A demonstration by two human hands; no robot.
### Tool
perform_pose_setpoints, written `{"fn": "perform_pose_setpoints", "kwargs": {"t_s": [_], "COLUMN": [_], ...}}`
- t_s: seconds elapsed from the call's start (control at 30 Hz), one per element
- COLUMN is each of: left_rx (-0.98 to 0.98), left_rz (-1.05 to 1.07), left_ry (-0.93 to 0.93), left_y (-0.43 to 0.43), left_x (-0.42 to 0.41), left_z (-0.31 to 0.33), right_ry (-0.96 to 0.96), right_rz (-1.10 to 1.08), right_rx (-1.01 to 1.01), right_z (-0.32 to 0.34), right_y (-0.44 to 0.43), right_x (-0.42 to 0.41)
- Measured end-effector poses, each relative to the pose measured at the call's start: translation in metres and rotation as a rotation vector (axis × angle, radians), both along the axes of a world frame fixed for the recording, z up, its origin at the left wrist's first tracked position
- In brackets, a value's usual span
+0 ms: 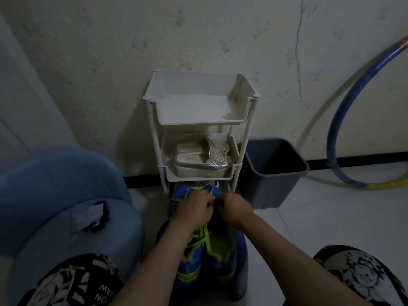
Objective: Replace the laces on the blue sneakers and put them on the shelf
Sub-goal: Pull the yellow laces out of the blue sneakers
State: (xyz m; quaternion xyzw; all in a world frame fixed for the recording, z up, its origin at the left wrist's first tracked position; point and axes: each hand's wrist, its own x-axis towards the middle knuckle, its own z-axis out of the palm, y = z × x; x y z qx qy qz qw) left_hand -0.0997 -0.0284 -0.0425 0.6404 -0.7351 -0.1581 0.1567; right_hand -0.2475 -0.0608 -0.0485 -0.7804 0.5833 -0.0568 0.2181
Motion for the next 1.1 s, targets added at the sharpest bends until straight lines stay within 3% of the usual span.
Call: {"fn": "perform_pose_setpoints", "kwargs": {"t_s": [0.13, 0.33, 0.43, 0.57, 0.8, 1.1], "left_rx": [-0.060, -0.232, -0.314, -0.375, -0.108, -0.089], "left_rz": [0.094, 0.415, 0.500, 0.444, -0.052, 0.144], "left_ry": [-0.100, 0.299, 0.324, 0.166, -0.094, -0.155], "left_y": [-0.004, -0.004, 0.000, 0.001, 0.001, 0.002], "left_x": [0.003, 0.010, 0.008, 0.006, -0.003, 0.004], "left_z": [0.000, 0.010, 0.014, 0.005, 0.002, -0.001], "right_ry": [-0.015, 0.008, 0.015, 0.034, 0.046, 0.012], "right_rz": [-0.005, -0.019, -0.018, -0.006, 0.006, -0.018], "right_rx": [0.002, 0.044, 0.043, 0.015, -0.002, 0.044], "right_z": [0.001, 0.003, 0.001, 0.000, 0.001, 0.004], "right_y": [0.000, -0.001, -0.002, -0.002, 0.000, -0.002], "right_x": [-0.001, -0.001, -0.001, -0.001, 0.001, -0.003]}}
